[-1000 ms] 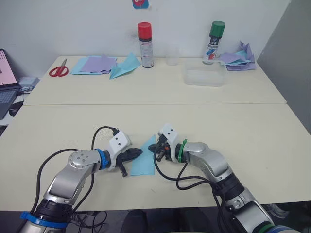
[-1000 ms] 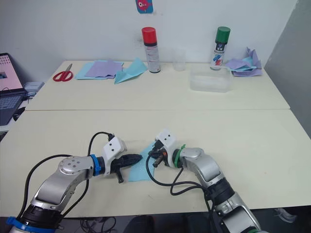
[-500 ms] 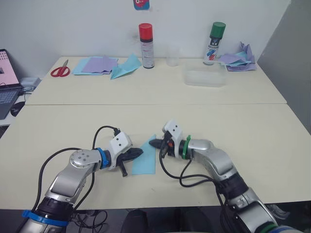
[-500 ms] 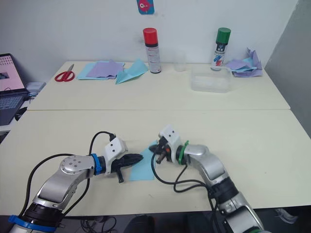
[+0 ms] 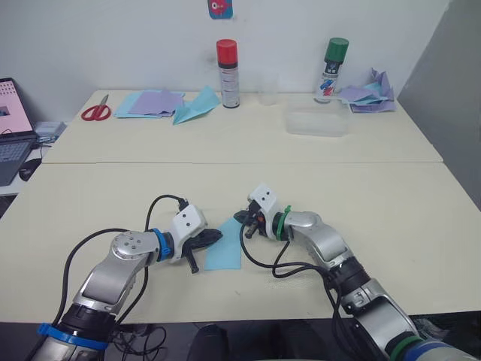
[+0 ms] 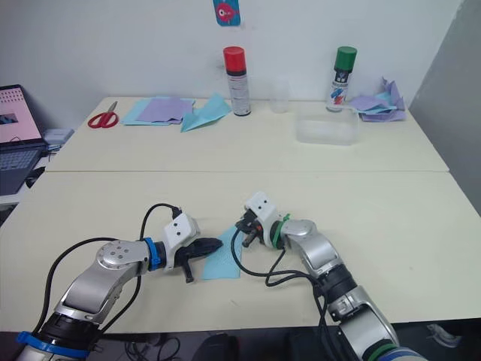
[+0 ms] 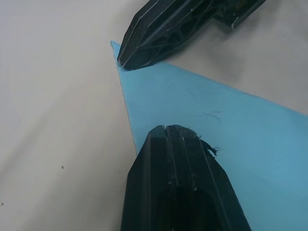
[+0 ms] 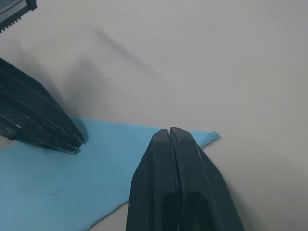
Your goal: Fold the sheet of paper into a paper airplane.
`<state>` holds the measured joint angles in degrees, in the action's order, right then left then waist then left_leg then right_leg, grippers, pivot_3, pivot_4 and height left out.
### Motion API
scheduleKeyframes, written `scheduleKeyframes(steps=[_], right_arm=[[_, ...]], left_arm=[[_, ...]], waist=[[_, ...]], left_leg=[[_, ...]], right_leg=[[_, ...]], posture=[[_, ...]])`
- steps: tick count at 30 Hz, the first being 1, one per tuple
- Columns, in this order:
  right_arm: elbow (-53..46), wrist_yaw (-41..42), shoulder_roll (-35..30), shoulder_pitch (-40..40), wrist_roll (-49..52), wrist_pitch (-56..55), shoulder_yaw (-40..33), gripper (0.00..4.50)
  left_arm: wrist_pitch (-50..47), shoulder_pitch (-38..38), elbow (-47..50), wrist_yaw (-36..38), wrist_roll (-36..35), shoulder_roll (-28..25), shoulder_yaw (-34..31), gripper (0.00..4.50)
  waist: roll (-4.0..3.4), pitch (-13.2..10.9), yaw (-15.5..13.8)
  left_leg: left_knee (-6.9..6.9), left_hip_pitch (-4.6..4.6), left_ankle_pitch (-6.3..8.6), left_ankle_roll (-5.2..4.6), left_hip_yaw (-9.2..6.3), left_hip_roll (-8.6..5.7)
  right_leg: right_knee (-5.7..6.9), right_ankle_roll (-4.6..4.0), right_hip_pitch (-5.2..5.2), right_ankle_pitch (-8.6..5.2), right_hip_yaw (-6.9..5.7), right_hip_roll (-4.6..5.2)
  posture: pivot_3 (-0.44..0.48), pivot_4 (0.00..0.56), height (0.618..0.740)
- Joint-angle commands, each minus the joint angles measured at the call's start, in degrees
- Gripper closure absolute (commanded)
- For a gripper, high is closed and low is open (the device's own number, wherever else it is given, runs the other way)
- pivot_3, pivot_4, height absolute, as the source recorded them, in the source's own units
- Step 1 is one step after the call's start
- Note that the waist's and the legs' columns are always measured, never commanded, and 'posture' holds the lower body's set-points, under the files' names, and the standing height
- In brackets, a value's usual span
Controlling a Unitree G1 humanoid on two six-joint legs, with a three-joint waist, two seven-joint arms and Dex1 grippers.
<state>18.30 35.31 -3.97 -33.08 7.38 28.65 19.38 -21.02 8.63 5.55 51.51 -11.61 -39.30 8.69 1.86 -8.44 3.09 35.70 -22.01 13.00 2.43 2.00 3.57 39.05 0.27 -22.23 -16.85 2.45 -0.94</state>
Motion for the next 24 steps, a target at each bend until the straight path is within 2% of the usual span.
scheduleKeyframes(steps=[1,10,19,24], right_arm=[[6.14,-6.58,0.42,-1.54,-1.14,2.52,-4.63,4.48],[7.34,-9.12,0.33,-1.52,-1.97,3.30,-6.17,4.48],[2.53,-11.15,-1.05,-0.69,-2.46,0.06,-7.08,4.48],[0.04,-9.42,-1.10,-0.81,-1.99,-4.43,-7.09,4.48]], left_arm=[[-2.28,-2.29,-2.49,0.41,2.30,-0.45,2.79,4.50],[-2.18,-1.99,-2.76,0.58,2.49,-0.47,3.24,4.50],[-2.03,-2.03,-2.87,0.69,2.62,-0.43,3.70,4.50],[-1.80,-1.88,-3.02,0.81,2.90,-0.11,3.88,4.50]], waist=[[-0.01,0.00,0.06],[-0.03,0.05,-0.11],[-0.06,0.04,-0.56],[-0.18,-0.04,-0.84]], left_leg=[[-0.01,0.13,0.00,0.00,0.01,0.00],[0.09,0.31,-0.01,-0.02,0.02,-0.02],[0.09,0.22,-0.01,-0.02,0.05,-0.03],[0.03,0.01,-0.01,-0.02,0.10,-0.03]], right_leg=[[0.00,-0.02,0.10,0.01,0.02,0.00],[-0.01,-0.48,0.02,0.05,0.05,0.04],[-0.07,-0.48,0.01,0.06,0.05,0.07],[-0.08,-0.27,0.00,0.16,0.07,0.07]], posture=[[0.000,0.150,0.740],[0.000,0.150,0.740],[0.000,0.150,0.740],[0.000,0.150,0.740]])
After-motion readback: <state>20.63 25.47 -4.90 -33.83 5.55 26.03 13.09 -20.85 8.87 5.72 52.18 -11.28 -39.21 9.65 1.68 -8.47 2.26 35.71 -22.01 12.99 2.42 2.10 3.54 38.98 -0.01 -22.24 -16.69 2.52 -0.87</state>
